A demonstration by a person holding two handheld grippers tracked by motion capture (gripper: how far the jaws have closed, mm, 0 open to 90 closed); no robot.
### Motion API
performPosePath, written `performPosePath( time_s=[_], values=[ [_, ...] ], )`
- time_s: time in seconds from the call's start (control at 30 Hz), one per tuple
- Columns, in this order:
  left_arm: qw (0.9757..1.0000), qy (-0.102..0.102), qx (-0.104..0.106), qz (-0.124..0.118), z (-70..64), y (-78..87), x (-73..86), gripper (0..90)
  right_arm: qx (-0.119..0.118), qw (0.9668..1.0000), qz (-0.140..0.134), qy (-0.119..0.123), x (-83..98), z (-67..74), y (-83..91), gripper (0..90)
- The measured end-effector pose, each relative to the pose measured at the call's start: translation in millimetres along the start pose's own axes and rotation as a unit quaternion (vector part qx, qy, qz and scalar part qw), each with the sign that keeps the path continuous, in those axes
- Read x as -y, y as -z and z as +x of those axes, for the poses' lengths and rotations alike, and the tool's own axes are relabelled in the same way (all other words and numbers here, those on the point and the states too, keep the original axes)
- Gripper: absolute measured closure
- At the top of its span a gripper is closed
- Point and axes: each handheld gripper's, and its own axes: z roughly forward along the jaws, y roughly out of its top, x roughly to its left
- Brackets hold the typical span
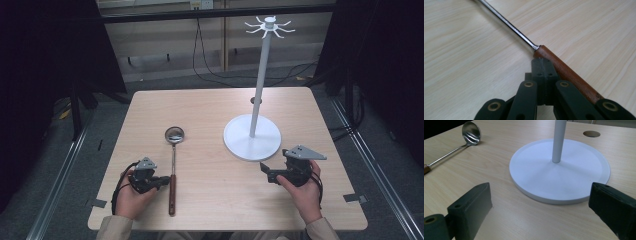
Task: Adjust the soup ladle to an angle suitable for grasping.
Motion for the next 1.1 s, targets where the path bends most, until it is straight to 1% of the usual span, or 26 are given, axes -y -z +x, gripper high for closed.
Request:
performPosePath(
  time_s=[0.03, 0.07, 0.1, 0.13, 0.27, 0.33, 0.4, 0.43, 0.53, 0.6, 0.63, 0.67, 0.73, 0.77, 0.83, 0.93, 0.97, 1.1],
  values=[
    [1.0, -0.004, 0.009, -0.003, -4.3, -4.0, -3.0, 90.0, 0.001, 1.0, -0.002, -0.002, -0.4, -0.2, 1.1, 4.3],
    [0.9999, -0.009, 0.01, -0.003, -5.7, -5.5, -4.1, 90.0, 0.001, 1.0, -0.003, -0.001, -0.8, 0.1, 1.6, 4.3],
    [0.9999, -0.009, 0.01, -0.003, -5.7, -5.5, -4.1, 90.0, 0.001, 1.0, -0.003, -0.001, -0.8, 0.1, 1.6, 4.3],
    [0.9998, -0.016, 0.013, -0.002, -9.8, -8.5, -7.2, 90.0, -0.001, 1.0, -0.006, 0.0, -1.4, 1.0, 2.6, 4.3],
    [0.9994, -0.027, 0.018, -0.009, -17.0, -15.5, -13.4, 90.0, -0.002, 1.0, -0.003, 0.0, -0.9, 1.9, 3.2, 4.3],
    [0.9991, -0.031, 0.026, -0.014, -20.0, -19.6, -16.5, 90.0, -0.002, 1.0, -0.002, 0.001, -0.1, 2.1, 3.5, 4.3],
    [0.9989, -0.035, 0.029, -0.012, -21.5, -21.3, -18.2, 90.0, -0.002, 1.0, -0.002, 0.003, 0.3, 2.1, 4.1, 4.3],
    [0.9984, -0.045, 0.035, -0.008, -23.9, -25.8, -21.2, 90.0, -0.003, 1.0, 0.0, 0.002, 1.3, 3.1, 5.9, 4.3],
    [0.9976, -0.054, 0.042, -0.009, -27.1, -32.6, -26.2, 90.0, -0.002, 1.0, 0.0, 0.007, 3.1, 2.8, 9.3, 4.2],
    [0.9975, -0.056, 0.042, -0.01, -28.6, -34.9, -28.6, 90.0, -0.001, 1.0, 0.001, 0.005, 4.0, 2.4, 11.1, 4.2],
    [0.9973, -0.061, 0.041, -0.01, -30.5, -38.0, -32.1, 90.0, 0.003, 1.0, 0.001, 0.003, 6.2, 1.1, 15.8, 4.2],
    [0.997, -0.061, 0.046, -0.012, -31.5, -39.9, -34.0, 90.0, 0.005, 1.0, 0.0, 0.003, 7.0, 0.3, 17.6, 4.2],
    [0.9968, -0.064, 0.046, -0.014, -32.8, -42.8, -36.0, 90.0, 0.006, 1.0, 0.001, 0.001, 8.0, -0.5, 20.2, 4.2],
    [0.9966, -0.069, 0.046, -0.009, -33.8, -44.5, -38.5, 90.0, 0.009, 1.0, 0.0, 0.002, 9.3, -1.7, 23.0, 4.2],
    [0.996, -0.072, 0.052, -0.009, -36.2, -49.9, -42.7, 90.0, 0.015, 0.9999, -0.001, -0.006, 12.5, -3.5, 29.8, 4.2],
    [0.9956, -0.075, 0.055, -0.01, -38.1, -54.1, -46.2, 90.0, 0.019, 0.9998, -0.001, -0.006, 15.5, -4.7, 35.3, 4.2],
    [0.9952, -0.081, 0.055, -0.01, -39.5, -58.0, -50.4, 90.0, 0.021, 0.9998, 0.0, -0.006, 16.9, -5.0, 37.7, 4.2],
    [0.9949, -0.081, 0.057, -0.017, -40.1, -63.3, -54.0, 90.0, 0.025, 0.9997, 0.003, -0.006, 20.2, -5.7, 42.8, 4.2]
  ],
)
